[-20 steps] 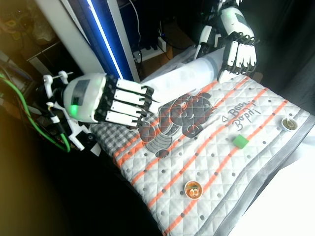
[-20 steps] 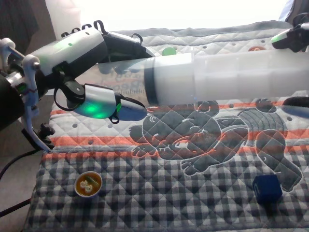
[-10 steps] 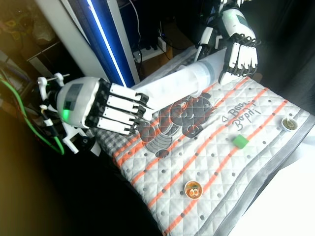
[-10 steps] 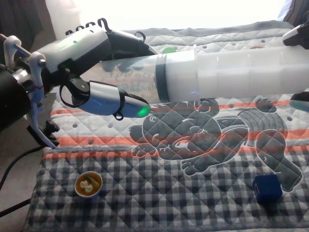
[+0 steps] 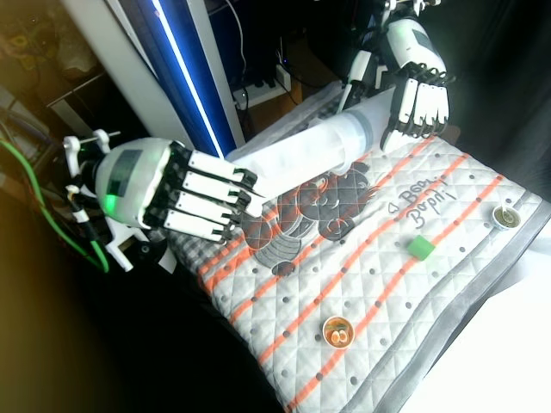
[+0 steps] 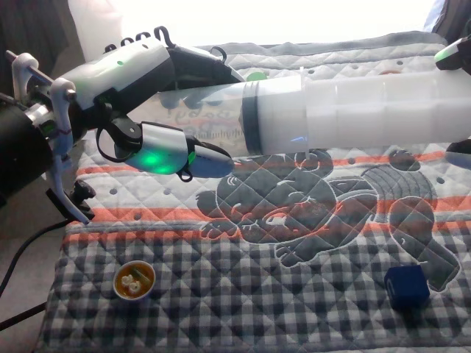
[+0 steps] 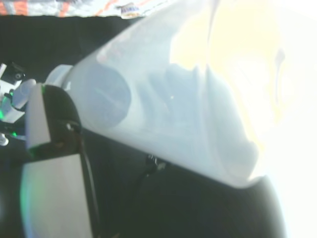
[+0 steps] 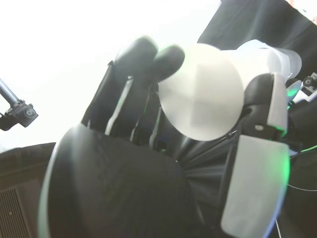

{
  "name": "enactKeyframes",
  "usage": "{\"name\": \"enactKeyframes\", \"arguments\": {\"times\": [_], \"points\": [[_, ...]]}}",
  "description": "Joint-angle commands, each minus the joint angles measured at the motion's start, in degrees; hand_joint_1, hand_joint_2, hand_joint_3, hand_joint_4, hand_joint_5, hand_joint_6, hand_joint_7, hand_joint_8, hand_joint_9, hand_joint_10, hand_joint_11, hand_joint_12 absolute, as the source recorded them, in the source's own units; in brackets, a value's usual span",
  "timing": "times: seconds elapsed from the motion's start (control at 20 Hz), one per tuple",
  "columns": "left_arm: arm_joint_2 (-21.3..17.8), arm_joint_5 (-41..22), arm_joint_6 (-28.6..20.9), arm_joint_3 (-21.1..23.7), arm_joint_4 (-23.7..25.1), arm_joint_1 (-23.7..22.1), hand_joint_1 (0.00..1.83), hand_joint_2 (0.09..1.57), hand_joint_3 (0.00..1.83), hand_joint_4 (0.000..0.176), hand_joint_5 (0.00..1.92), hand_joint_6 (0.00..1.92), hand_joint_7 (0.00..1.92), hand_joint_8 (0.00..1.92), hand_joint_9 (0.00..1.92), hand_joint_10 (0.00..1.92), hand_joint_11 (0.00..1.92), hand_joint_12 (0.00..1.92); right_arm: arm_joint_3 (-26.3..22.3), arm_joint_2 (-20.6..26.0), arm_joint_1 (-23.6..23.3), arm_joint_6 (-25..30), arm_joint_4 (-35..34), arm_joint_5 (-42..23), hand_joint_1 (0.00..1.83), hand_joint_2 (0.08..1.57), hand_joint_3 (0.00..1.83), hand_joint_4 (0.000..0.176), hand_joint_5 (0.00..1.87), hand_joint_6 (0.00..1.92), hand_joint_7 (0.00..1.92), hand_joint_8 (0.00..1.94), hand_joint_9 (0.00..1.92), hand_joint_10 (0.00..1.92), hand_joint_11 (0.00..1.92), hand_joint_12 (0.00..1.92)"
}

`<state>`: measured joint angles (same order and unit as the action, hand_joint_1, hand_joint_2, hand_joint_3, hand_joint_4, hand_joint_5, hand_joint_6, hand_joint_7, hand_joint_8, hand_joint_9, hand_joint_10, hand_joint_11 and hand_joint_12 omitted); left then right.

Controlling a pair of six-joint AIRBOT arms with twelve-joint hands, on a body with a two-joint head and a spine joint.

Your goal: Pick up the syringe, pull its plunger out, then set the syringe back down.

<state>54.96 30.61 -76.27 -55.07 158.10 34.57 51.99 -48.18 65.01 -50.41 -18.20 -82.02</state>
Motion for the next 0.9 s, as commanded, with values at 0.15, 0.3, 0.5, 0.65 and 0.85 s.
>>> {"name": "enactKeyframes", "arguments": {"times": [0.15, 0.3, 0.5, 0.65, 0.85], "points": [[-0.07, 9.00, -1.58, -0.61, -1.80, -1.01, 1.18, 1.27, 0.00, 0.000, 0.85, 1.28, 0.54, 1.53, 0.48, 1.49, 0.46, 1.92, -0.43, 0.56, -0.38, -0.12, -1.38, -9.16, 0.91, 0.84, 0.00, 0.057, 0.31, 0.17, 0.39, 0.07, 0.34, 0.19, 0.01, 1.34], [0.34, 8.22, -1.58, -0.99, -1.82, -1.13, 1.17, 1.27, 0.00, 0.000, 0.85, 1.28, 0.53, 1.54, 0.47, 1.53, 0.47, 1.92, -0.64, 0.63, -0.38, -0.12, -0.94, -10.02, 0.63, 0.82, 0.00, 0.091, 0.03, 0.00, 0.02, 0.00, 0.06, 0.00, 0.00, 1.22], [2.04, 4.80, -1.58, -2.56, -1.60, -1.68, 1.19, 1.24, 0.00, 0.000, 0.88, 1.26, 0.60, 1.45, 0.44, 1.43, 0.34, 1.92, -0.83, 0.73, -0.38, -0.12, -0.45, -10.97, 0.53, 0.87, 0.00, 0.083, 0.00, 0.00, 0.00, 0.00, 0.00, 0.00, 0.00, 1.16], [4.74, -1.39, -1.58, -5.45, -0.87, -2.88, 1.21, 1.20, 0.00, 0.000, 0.95, 1.14, 0.70, 1.33, 0.47, 1.26, 0.21, 1.91, -0.80, 0.73, -0.38, -0.12, -0.18, -11.15, 0.55, 0.90, 0.01, 0.069, 0.03, 0.00, 0.00, 0.00, 0.00, 0.00, 0.00, 0.96], [8.96, -10.73, -1.53, -9.42, 0.96, -3.42, 1.21, 1.19, 0.00, 0.000, 0.94, 1.16, 0.70, 1.29, 0.44, 1.12, 0.08, 1.88, -0.66, 0.73, -0.38, -0.12, 0.04, -11.15, 0.59, 0.90, 0.01, 0.061, 0.10, 0.01, 0.02, 0.01, 0.06, 0.02, 0.00, 0.94]]}}
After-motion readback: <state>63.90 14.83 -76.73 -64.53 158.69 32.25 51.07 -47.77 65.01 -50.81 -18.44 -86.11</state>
